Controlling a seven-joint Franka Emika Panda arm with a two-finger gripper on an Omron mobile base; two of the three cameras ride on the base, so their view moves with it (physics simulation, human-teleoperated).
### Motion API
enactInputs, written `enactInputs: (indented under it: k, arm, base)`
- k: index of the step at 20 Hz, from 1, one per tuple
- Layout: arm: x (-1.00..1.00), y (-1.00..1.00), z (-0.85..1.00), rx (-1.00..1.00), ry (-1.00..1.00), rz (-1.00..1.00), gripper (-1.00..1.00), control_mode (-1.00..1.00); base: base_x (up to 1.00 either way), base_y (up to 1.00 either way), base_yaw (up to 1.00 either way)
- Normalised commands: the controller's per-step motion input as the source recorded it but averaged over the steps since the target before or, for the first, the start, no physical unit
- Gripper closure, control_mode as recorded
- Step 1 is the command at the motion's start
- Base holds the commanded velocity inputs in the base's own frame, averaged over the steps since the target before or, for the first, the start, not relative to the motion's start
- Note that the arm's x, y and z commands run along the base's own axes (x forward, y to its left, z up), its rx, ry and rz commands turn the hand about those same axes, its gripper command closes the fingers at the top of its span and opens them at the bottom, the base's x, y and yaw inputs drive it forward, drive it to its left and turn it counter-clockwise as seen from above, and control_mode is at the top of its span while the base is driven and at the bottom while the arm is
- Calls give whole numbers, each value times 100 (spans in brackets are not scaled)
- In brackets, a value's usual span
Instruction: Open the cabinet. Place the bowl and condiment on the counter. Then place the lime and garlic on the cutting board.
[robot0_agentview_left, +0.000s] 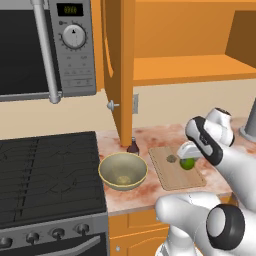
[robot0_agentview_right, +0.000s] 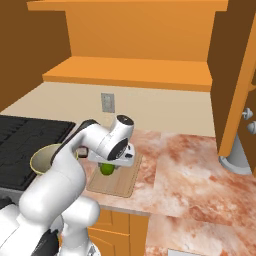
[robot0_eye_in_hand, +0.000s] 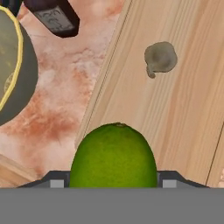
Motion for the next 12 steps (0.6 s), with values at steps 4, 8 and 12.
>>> enactInputs:
  k: [4,8,12]
  arm:
    - [18,0,-19,0,-2,0,100,-100]
    - [17,0,-37,0,0,0,100,-100]
    - [19,0,-39,0,0,0,100,-100]
  base:
    - [0,0,0]
    - [0,0,0]
    - [0,0,0]
